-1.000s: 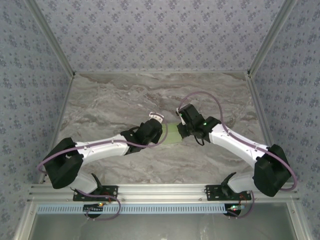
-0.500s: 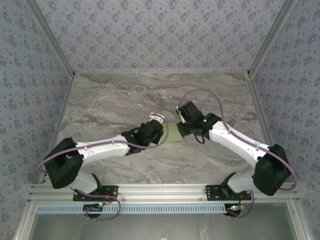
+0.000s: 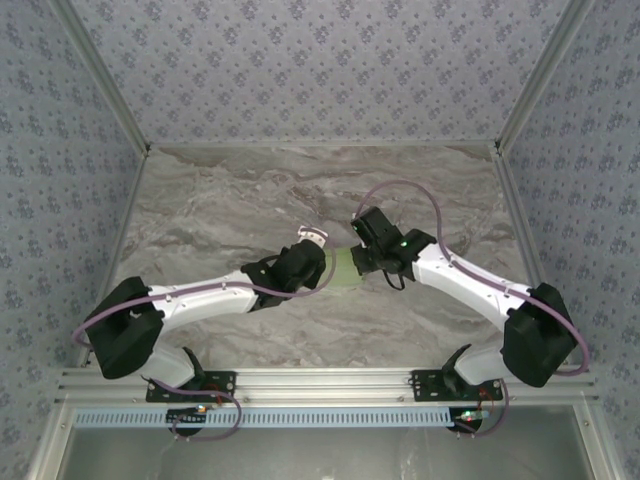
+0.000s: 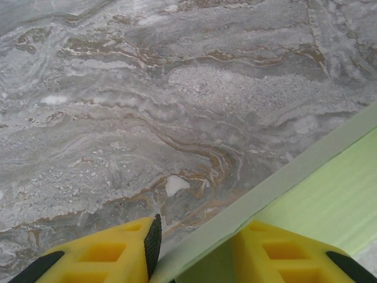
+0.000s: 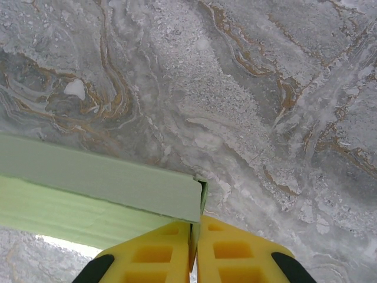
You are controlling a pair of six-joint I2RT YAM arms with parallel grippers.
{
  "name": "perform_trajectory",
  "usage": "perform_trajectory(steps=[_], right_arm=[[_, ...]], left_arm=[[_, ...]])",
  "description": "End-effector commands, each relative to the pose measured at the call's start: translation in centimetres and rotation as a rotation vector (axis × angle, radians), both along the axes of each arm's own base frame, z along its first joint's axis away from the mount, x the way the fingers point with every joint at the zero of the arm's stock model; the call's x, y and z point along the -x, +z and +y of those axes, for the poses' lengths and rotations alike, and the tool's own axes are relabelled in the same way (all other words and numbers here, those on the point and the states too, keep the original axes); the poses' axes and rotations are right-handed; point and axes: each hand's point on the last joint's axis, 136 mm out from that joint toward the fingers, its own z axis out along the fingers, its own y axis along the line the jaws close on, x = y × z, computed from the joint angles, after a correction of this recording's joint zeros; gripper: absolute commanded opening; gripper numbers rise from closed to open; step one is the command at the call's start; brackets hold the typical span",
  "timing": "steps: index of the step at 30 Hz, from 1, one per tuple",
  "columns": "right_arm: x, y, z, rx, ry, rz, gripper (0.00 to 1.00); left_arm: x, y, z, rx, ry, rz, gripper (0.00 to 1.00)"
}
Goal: Fold the paper box
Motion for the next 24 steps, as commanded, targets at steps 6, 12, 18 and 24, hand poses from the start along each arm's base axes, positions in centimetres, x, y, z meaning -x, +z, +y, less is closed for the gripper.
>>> perform_trajectory(steps=[6,12,18,24], right_arm=[[1.0,-1.0,2.0,-0.062,0.001,-0.007,0.12],[1.2,-1.5,1.7,-0.05,-0.016,-0.016,0.12],[1.1,-1.0,1.8,-0.05,-0.025,-0.035,0.12],[0.6,0.2,1.6,-0.061,-0.054,-0.068,0.12]], left_arm=[[1.7,3.7,-1.8,0.235,-0.061,0.059,0.51],[1.6,6.3,3.0,0.329,0.08,0.062,0.55],[3.7,6.9,5.2,0.331,0.051,0.08,0.61],[4.4,3.2,5.2,0.268,0.017,0.117,0.59]])
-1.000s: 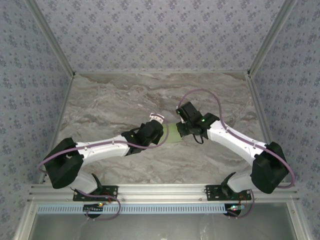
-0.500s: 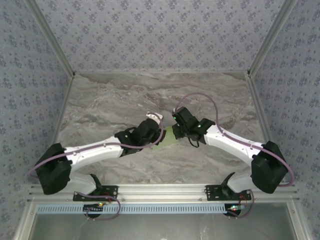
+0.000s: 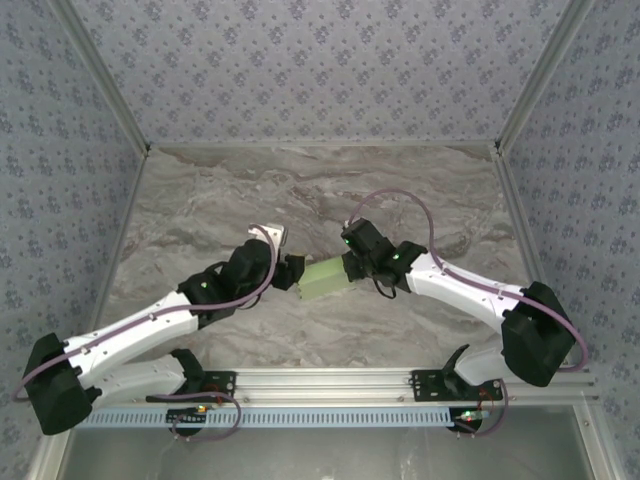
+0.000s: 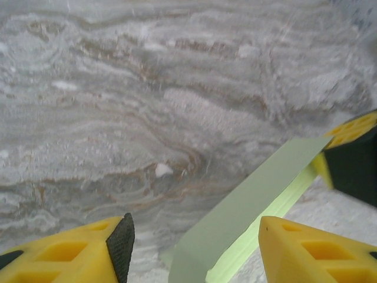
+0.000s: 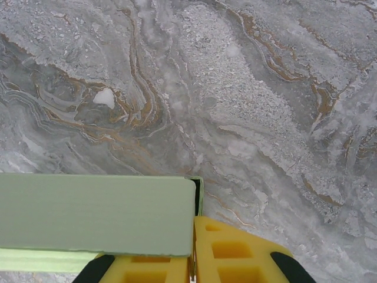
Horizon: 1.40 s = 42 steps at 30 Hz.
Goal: Fold the paper box
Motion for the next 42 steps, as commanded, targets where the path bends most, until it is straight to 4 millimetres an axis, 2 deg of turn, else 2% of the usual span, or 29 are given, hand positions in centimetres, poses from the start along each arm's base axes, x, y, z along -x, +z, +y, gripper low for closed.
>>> perform_trajectory(steps=[1,6,10,15,20,22,24,26,28,34,42], right_arm=[[-0.2,1.2,-0.5,-0.005,-0.047,-0.029,0.12],[-0.3,1.3,-1.1,-0.003,-0.076,-0.037,0.12],[-0.3,1.3,-1.4,-0.007,-0.11,-0.028,0.12],[-0.3,1.3,-1.2,-0.013,-0.109,-0.027,0.12],[-0.3,1.5,-1.2,-0.016,-0.114,-0.025,0.11],[-0.3,1.6,-1.3,-0.018,-0.118,-0.029,0.11],[-0.3,1.6,-1.4,-0.018,-0.123,-0.03,0.11],[-0.3,1.5,-1.5,-0.017,-0.129,-0.03,0.11],[-0.3,1.5,-1.5,-0.019,-0.133,-0.031,0.11],[-0.4,1.5,-1.1,-0.027,-0.137,-0.036,0.11],[-0.3,0.7,-0.8,-0.007,-0.16,-0.021,0.11]], left_arm=[[1.0,-2.7,-0.1,-0.047,-0.05,0.035,0.59],[1.4,-3.5,0.4,-0.086,-0.034,-0.017,0.6],[0.7,-3.7,0.5,-0.137,-0.012,-0.067,0.58],[-1.0,-2.2,0.0,-0.207,-0.015,-0.156,0.49],[-2.0,-3.3,-1.1,-0.244,-0.051,-0.106,0.4],[-2.1,-3.6,-1.5,-0.227,-0.061,-0.079,0.33],[-2.3,-3.4,-1.9,-0.203,-0.068,-0.065,0.18],[-2.3,-3.1,-2.3,-0.184,-0.075,-0.05,0.08],[-2.2,-2.6,-2.9,-0.154,-0.086,-0.032,0.03],[-1.9,-1.8,-3.7,-0.079,-0.075,0.024,0.0],[-2.4,-2.1,-3.9,-0.042,-0.016,0.094,0.0]])
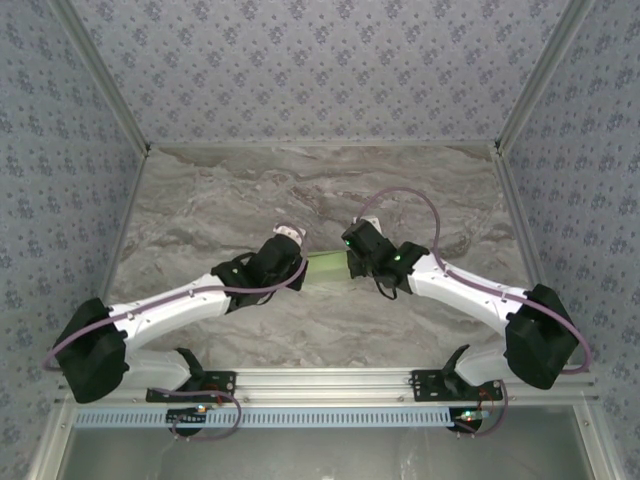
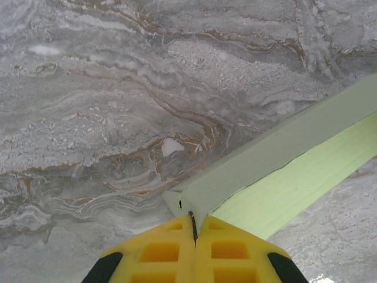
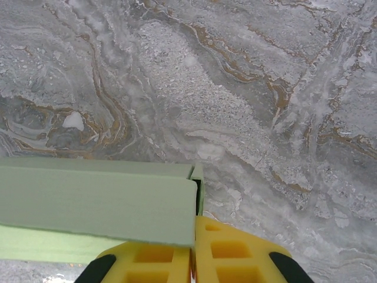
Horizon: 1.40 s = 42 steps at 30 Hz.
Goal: Fold the paper box
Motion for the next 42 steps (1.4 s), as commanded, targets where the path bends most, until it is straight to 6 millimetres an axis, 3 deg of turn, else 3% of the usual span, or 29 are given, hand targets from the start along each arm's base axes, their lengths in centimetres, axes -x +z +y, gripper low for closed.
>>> perform_trajectory(steps=[1,18,26,42], right_arm=[[0.2,0.1,0.8,-0.006,-0.012,0.011,0.11],[0.2,-0.4,1.8,0.0,-0.005,0.013,0.11],[0.2,-0.5,1.9,0.002,-0.004,0.011,0.11],[0.4,-0.8,1.8,0.005,-0.012,0.012,0.11]], left_arm=[[-0.6,2.2,-1.8,0.128,0.026,0.023,0.0],[-0.9,1.6,-2.9,0.239,0.119,0.121,0.02],[-0.8,2.6,-3.9,0.316,0.103,0.152,0.02],[-0.8,-0.4,-3.7,0.261,0.145,0.209,0.04]])
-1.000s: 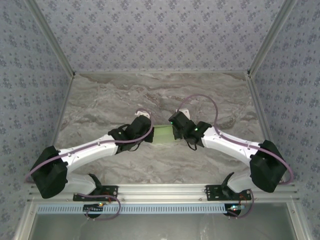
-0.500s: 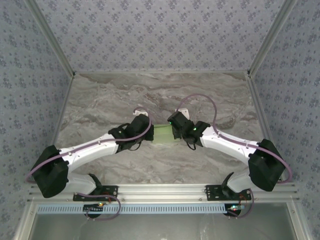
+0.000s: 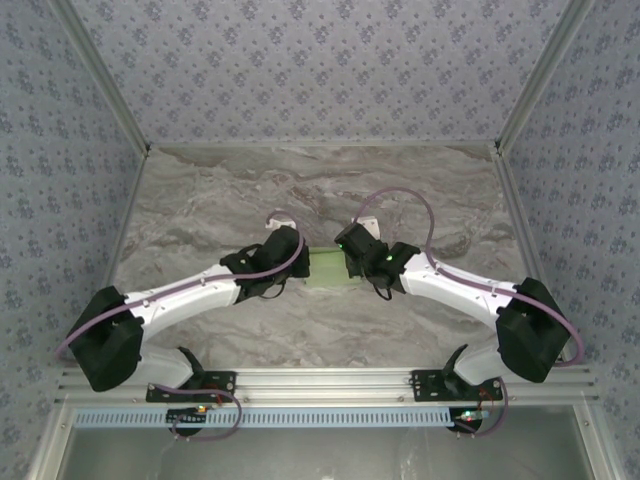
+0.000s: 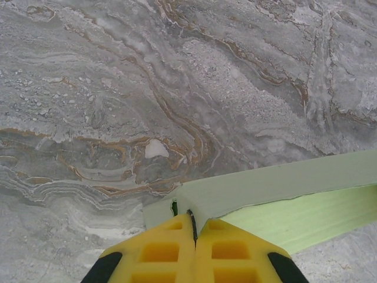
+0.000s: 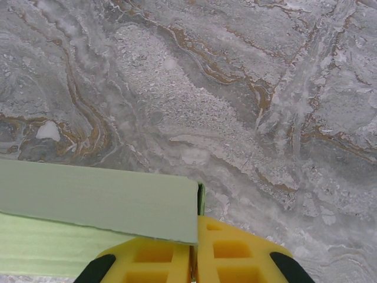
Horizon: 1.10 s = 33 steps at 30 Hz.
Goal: Fold the paper box
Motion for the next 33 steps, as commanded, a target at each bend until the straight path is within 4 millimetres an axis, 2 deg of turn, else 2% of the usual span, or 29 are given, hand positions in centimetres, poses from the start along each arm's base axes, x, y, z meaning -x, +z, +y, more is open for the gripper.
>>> perform_trajectory(steps=[1,10,11,12,13,17,22,27,29,31,33], right_arm=[[0.8,-0.2,2.1,-0.047,0.048,0.032,0.11],[0.8,0.0,1.9,-0.057,0.039,0.017,0.13],[0.8,0.1,2.0,-0.062,0.043,0.012,0.21],[0.8,0.2,2.1,-0.067,0.049,0.009,0.36],[0.9,0.4,2.2,-0.067,0.065,0.003,0.44],[1.1,2.0,1.8,-0.05,0.126,-0.03,0.5],[2.7,4.2,0.8,0.014,0.394,-0.118,0.66],[6.5,4.9,1.4,0.032,0.84,-0.238,0.75],[6.3,5.4,1.0,0.032,0.883,-0.292,0.76],[6.5,5.7,1.2,0.059,1.005,-0.358,0.77],[7.1,4.9,1.9,0.143,1.184,-0.432,0.86]], left_arm=[[0.8,0.1,-2.5,0.05,-0.084,0.037,0.04],[1.5,-3.1,0.1,-0.118,-0.068,-0.018,0.08],[1.5,-3.3,0.3,-0.142,-0.069,-0.041,0.08],[1.5,-3.5,0.4,-0.171,-0.067,-0.062,0.08],[1.6,-3.7,0.5,-0.194,-0.067,-0.081,0.08],[1.3,-4.3,0.6,-0.261,-0.073,-0.124,0.09],[0.6,-4.2,1.1,-0.323,-0.07,-0.171,0.09],[0.3,-3.7,1.2,-0.356,-0.094,-0.221,0.1],[0.2,-3.9,1.1,-0.358,-0.105,-0.239,0.1],[0.1,-4.3,0.9,-0.358,-0.116,-0.252,0.1],[0.1,-4.6,0.6,-0.35,-0.132,-0.263,0.1]])
